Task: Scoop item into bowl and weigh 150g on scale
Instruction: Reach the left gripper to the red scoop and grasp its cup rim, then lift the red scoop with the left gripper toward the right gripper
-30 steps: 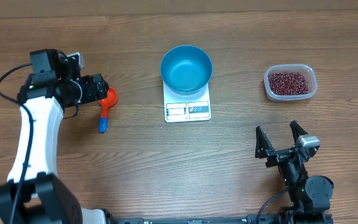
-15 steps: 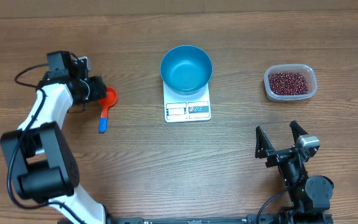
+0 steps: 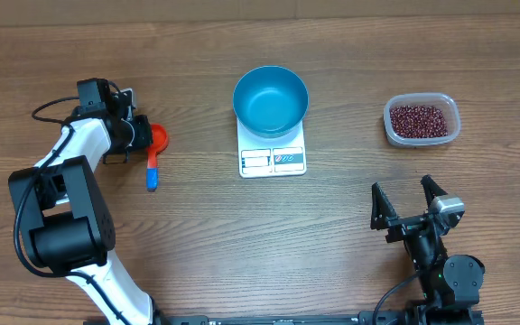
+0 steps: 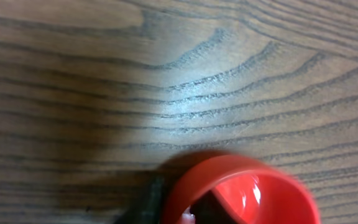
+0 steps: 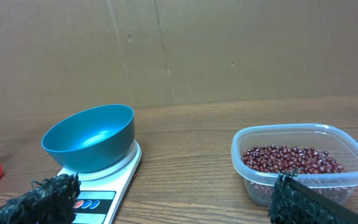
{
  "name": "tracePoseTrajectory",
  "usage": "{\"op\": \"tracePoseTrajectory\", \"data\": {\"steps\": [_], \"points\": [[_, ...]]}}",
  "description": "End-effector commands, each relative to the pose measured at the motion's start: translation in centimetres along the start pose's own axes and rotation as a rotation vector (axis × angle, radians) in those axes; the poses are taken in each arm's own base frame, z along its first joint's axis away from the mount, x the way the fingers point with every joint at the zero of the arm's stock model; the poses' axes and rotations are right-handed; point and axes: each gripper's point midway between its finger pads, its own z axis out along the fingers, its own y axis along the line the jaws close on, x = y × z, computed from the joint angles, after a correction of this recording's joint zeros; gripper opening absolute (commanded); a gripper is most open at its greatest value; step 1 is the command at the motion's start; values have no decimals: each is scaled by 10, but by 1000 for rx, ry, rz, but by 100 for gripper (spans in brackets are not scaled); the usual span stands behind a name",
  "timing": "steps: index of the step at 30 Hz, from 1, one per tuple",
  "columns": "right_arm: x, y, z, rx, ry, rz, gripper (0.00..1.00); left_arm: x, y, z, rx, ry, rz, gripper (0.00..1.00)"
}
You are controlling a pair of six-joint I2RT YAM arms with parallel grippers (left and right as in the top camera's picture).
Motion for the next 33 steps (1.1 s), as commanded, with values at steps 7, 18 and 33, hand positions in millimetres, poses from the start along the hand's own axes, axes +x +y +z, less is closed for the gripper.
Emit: {"op": "tracePoseTrajectory", "data": {"steps": [7,18,33], "points": [[2,-1,0,3,-5,6,100,3,-3,7,4,23,-85,4],[2,-1,0,3,-5,6,100,-50,-70,-131,223,-192,-258,4],[2,9,0,-53,1,58,100,-5,-167,-177,307,-77,-528,5]]}}
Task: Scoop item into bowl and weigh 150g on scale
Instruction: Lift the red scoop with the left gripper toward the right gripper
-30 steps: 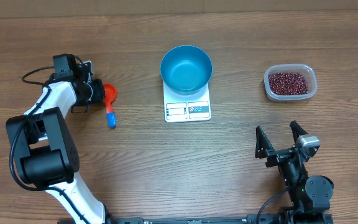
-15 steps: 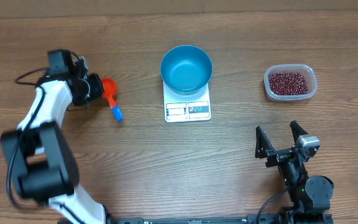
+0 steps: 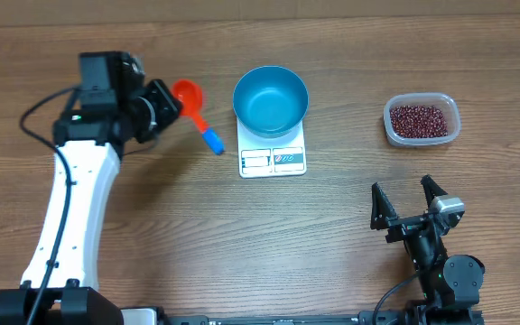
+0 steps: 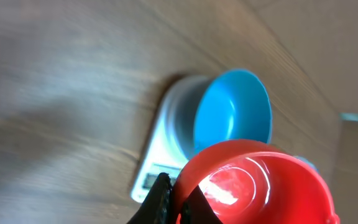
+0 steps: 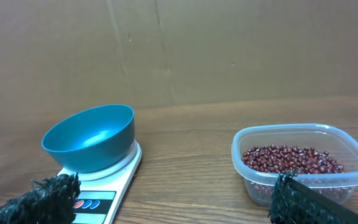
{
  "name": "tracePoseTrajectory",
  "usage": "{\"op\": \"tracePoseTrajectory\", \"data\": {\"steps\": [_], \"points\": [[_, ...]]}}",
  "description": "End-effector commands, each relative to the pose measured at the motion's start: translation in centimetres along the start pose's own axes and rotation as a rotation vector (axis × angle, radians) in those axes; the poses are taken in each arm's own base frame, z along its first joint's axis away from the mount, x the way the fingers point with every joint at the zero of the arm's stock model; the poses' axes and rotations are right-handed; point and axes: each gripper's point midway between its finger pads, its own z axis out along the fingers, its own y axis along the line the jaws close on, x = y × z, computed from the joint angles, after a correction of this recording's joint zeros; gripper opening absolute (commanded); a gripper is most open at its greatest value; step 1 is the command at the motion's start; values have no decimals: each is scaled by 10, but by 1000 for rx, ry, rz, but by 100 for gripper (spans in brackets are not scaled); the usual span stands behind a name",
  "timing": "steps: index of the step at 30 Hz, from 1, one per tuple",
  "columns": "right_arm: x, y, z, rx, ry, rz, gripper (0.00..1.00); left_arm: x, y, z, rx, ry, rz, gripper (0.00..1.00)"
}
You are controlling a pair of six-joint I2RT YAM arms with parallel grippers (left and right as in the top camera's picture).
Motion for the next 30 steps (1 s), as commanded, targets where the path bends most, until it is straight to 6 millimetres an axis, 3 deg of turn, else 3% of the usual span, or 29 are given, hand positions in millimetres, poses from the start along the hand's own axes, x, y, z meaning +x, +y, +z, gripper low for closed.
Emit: {"op": "tracePoseTrajectory", "data": {"steps": [1,5,9,13,21,30], "points": [[2,15,-1,-84,7,118,100,10,-6,6,-28,-2,-136,4],[2,24,-2,-134,28,343,100,17,-12,11,-54,-22,-126,4],[0,21,-1,-122,21,389,100,24,-14,14,-77,-29,-163,4],[0,33,-3,-186,50,524,100,25,-14,16,-101,-55,-237,4],[-31,40,-7,-189,56,580,100,29,-16,18,-113,-68,-251,4],[-78,64,-1,-211,282,578,100,45,-27,21,-103,-42,-321,4]]}}
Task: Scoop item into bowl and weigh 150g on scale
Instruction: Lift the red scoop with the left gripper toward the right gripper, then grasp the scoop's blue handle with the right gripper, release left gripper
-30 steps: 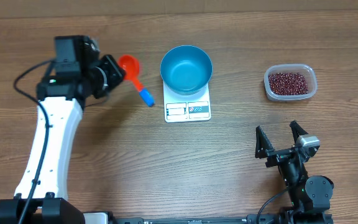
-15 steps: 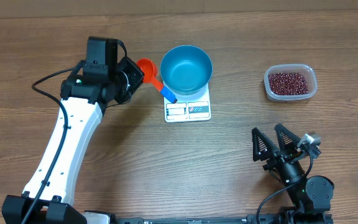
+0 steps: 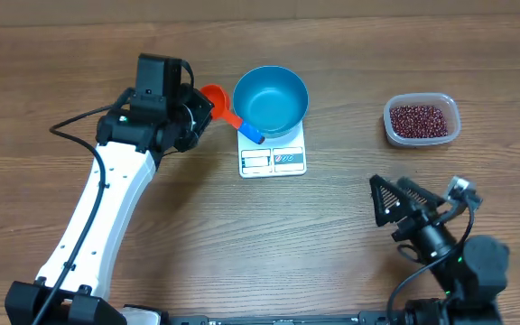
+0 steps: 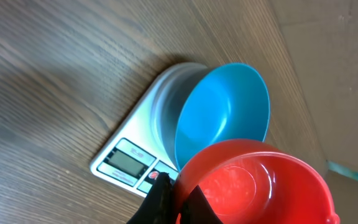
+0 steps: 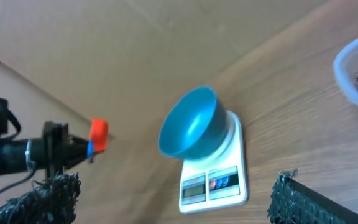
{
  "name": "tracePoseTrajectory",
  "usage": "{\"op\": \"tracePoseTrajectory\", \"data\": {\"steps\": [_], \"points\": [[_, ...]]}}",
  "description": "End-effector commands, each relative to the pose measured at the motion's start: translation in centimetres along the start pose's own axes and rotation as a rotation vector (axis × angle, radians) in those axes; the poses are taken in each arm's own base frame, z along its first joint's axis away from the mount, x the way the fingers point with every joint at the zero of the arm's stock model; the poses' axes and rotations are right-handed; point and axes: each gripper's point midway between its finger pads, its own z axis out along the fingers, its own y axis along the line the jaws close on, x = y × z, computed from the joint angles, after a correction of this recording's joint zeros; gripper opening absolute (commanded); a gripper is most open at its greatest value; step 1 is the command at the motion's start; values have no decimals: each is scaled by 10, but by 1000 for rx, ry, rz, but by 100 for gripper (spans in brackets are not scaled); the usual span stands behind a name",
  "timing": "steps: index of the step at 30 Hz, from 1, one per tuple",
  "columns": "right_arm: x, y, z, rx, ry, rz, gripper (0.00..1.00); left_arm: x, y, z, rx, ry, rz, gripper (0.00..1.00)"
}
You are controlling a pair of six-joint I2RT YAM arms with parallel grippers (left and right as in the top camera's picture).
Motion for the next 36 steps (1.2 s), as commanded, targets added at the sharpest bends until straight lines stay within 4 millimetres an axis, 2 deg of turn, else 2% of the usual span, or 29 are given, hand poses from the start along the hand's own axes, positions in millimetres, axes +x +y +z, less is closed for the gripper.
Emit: {"op": "tracePoseTrajectory", "data": {"steps": [1,6,10,14,16,18,22,27,31,36], "points": [[-16,34,2,-45,90,-33,100,13,-4,3,-5,14,-37,5],[-24,61,20,-93,254,14,100,37,-12,5,7,64,-32,4],[-22,73,40,-176,358,61,100,55,-17,6,7,88,-67,5],[-26,65,67,-167,383,202,100,70,-22,7,9,102,-98,4],[-20,67,81,-199,414,204,100,75,-23,7,6,96,-86,5],[-9,69,92,-217,454,202,89,76,-22,7,-3,76,-73,5],[15,74,111,-207,495,180,75,79,-18,7,-24,72,-68,4],[31,77,122,-139,483,173,65,82,-10,7,-56,84,-85,4],[39,85,126,-123,465,161,57,95,-3,5,-93,137,-170,4],[44,91,127,-118,464,179,49,108,-5,4,-90,181,-176,4]]}}
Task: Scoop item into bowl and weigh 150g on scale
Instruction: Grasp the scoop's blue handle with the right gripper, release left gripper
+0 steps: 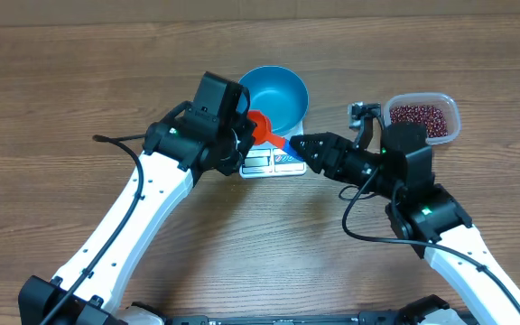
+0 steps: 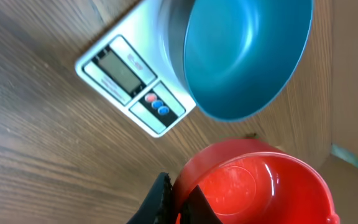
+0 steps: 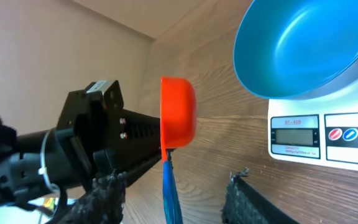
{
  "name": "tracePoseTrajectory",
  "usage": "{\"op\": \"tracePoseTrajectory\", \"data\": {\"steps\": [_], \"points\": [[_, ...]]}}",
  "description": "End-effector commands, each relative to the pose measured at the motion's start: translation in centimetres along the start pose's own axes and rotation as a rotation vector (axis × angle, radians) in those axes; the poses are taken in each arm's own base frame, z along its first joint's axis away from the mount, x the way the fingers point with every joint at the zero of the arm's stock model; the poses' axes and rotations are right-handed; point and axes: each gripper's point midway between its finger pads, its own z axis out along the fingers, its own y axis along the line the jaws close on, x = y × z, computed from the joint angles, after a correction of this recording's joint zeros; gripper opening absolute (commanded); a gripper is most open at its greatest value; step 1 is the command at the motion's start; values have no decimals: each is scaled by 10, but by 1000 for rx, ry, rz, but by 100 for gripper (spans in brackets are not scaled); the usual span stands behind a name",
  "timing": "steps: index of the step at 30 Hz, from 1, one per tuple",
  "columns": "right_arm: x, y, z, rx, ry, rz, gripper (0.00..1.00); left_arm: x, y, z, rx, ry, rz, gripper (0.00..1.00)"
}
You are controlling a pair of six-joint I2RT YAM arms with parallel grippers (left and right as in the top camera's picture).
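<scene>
My left gripper (image 1: 249, 133) is shut on the rim of the red scoop (image 1: 260, 125), holding it in the air just in front of the blue bowl (image 1: 273, 90) on the white scale (image 1: 258, 162). In the left wrist view the scoop's cup (image 2: 253, 183) looks empty, with one finger (image 2: 160, 198) pinching its rim. The scoop's blue handle (image 3: 169, 193) points toward my right gripper (image 3: 174, 198), which is open with one finger on each side of the handle and apart from it. The right gripper (image 1: 309, 148) sits over the scale's right edge.
A clear plastic container of red beans (image 1: 422, 118) stands to the right of the scale, behind the right arm. The scale's display and buttons (image 3: 322, 134) face the front. Bare wooden table (image 1: 242, 253) lies in front of both arms.
The left gripper has carried the scoop from the bowl's left side to its front, over the scale. The right arm has come in from the front right; its open fingers now straddle the handle.
The left gripper was down at the scoop on the table at the far left. Then it held the scoop in the air nearer the bowl, then right beside it while the right arm turned inward. Now both grippers meet at the scoop by the scale.
</scene>
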Motion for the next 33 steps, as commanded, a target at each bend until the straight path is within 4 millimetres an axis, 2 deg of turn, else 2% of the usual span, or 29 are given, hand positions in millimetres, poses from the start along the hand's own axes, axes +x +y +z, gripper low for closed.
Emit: {"op": "tracePoseTrajectory", "data": {"steps": [1,14,23,33], "points": [[-10,8,0,9,-55,11,47,14,0,2,-6,47,-28,4],[-6,5,7,2,-24,55,36,35,-10,4,31,82,20,4],[-6,6,7,0,-22,55,30,42,-13,4,44,92,35,4],[-5,6,7,-3,-18,55,30,44,-16,4,56,96,40,4]]}}
